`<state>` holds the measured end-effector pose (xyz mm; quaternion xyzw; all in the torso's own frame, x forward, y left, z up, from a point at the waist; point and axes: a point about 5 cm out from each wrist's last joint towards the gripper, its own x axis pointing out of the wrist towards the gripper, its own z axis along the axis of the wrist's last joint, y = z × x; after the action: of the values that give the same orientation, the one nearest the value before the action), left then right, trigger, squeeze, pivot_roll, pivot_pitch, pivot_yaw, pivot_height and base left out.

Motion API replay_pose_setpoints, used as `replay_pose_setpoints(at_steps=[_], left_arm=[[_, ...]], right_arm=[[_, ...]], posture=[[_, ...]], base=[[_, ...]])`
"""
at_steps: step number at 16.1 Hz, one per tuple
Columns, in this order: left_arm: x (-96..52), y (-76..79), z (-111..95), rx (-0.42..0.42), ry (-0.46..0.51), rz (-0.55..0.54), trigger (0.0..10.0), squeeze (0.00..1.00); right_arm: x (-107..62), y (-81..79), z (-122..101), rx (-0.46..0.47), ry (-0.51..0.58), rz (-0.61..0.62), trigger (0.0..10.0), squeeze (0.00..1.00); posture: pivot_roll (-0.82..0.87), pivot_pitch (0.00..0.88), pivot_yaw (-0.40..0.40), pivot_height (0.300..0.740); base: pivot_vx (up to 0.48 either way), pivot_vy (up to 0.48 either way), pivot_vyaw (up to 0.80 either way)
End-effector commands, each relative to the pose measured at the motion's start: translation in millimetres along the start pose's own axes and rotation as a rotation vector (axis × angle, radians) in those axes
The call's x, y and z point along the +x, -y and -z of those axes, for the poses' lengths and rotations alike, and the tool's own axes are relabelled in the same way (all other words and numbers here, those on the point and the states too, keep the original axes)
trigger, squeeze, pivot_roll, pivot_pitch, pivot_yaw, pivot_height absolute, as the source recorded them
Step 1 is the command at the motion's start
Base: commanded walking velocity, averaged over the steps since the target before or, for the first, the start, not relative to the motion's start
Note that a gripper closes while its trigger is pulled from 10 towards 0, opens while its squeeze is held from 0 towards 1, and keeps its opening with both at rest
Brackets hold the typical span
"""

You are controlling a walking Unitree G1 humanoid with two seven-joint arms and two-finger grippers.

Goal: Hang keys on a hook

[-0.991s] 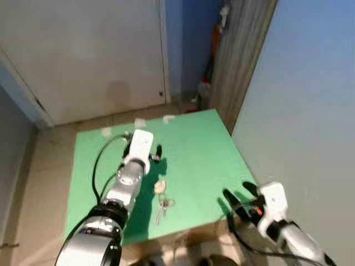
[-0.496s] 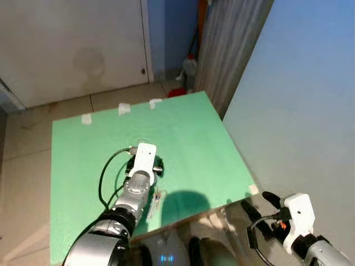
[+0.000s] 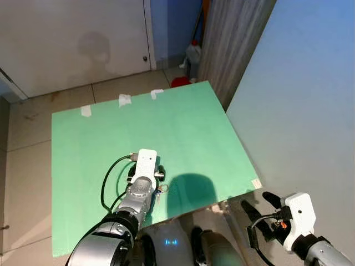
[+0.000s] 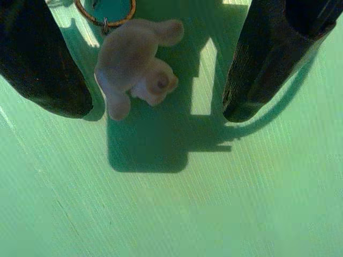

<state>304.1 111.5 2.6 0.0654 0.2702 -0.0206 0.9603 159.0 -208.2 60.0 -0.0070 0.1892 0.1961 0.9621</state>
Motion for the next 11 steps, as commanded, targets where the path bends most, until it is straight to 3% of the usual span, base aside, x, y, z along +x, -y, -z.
replay_pose_setpoints(at_steps=[1,2,3,8,11], left_arm=[[-2.0,5.8,10.9,0.002,-0.056,0.026,10.0,0.0],[-2.1,6.9,13.2,-0.018,-0.082,0.035,1.2,0.0],[-2.1,7.2,13.9,-0.027,-0.091,0.037,0.0,0.0],[-0.7,-1.4,14.5,-0.114,-0.118,0.031,0.0,0.01],[0.9,-6.7,8.1,-0.097,-0.075,0.032,0.0,0.26]], right_arm=[[-5.2,2.0,-2.9,-0.005,-0.002,0.015,10.0,0.0],[-5.6,2.1,-3.1,-0.006,-0.004,0.015,10.0,0.0],[-5.7,2.1,-3.2,-0.006,-0.005,0.015,10.0,0.0],[-5.9,1.1,-3.9,-0.006,-0.008,0.013,10.0,0.0],[-10.1,2.3,-2.9,-0.005,-0.017,0.023,10.0,0.0]], posture=[[-0.46,0.257,-0.009,0.74],[-0.46,0.257,-0.01,0.74],[-0.46,0.257,-0.01,0.74],[-0.47,0.257,-0.015,0.74],[-0.48,0.262,-0.011,0.74]], base=[[0.0,0.0,0.0],[0.0,0.0,0.0],[0.0,0.0,0.0],[0.0,0.0,0.0],[0.0,0.0,0.0]])
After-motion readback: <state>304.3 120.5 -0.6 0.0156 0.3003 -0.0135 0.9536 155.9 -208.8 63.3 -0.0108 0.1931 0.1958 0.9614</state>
